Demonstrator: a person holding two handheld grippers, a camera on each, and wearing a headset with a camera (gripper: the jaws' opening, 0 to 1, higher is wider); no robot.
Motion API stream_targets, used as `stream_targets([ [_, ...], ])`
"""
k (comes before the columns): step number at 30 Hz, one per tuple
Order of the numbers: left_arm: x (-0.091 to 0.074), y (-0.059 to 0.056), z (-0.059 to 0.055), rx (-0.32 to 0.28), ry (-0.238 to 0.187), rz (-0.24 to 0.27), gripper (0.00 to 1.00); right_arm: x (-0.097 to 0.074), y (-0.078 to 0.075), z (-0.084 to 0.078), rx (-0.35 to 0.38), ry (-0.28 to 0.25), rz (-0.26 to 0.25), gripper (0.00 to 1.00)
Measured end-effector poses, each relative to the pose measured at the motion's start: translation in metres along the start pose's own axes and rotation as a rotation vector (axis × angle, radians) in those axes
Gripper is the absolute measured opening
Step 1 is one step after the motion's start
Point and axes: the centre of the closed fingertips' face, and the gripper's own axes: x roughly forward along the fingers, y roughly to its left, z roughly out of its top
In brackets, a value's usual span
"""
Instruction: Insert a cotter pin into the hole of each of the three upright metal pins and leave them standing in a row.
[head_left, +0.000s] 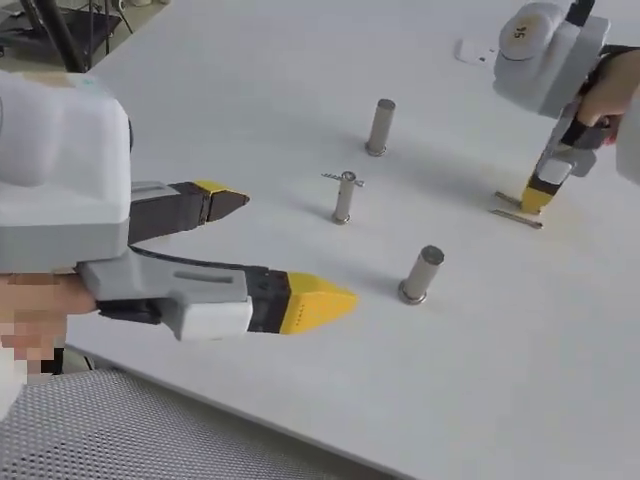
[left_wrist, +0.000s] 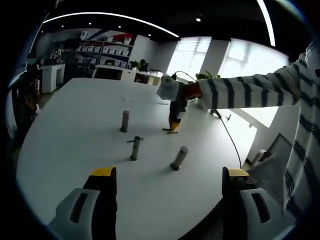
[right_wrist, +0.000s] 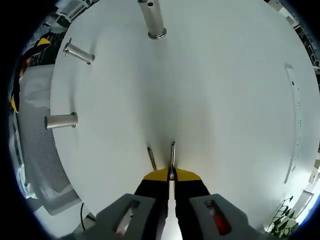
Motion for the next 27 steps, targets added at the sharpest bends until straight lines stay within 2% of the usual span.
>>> stream_targets([
  [7, -0.001, 0.0, 0.004, 0.004, 0.001, 0.001, 0.83, -0.001, 0.004, 0.0, -0.034, -0.001, -0.009, 0.0],
  [11, 0.001, 0.001, 0.006, 0.008, -0.001, 0.002, 0.83, -0.003, 0.007, -0.003, -0.016, -0.009, -0.016, 0.0],
  [16, 0.004, -0.002, 0.007, 0.021, -0.005, -0.008, 0.82, -0.017, 0.009, -0.005, -0.02, -0.059, -0.048, 0.0],
  [19, 0.007, -0.005, 0.007, 0.038, 0.003, -0.01, 0.82, -0.032, 0.011, -0.004, -0.02, -0.116, -0.086, 0.0],
  [21, 0.006, -0.003, 0.007, 0.045, 0.004, -0.012, 0.81, -0.039, 0.004, -0.001, -0.024, -0.156, -0.12, 0.0],
  [27, 0.008, -0.008, 0.009, 0.05, -0.007, -0.029, 0.77, -0.058, 0.013, -0.004, -0.053, -0.215, -0.19, 0.0],
])
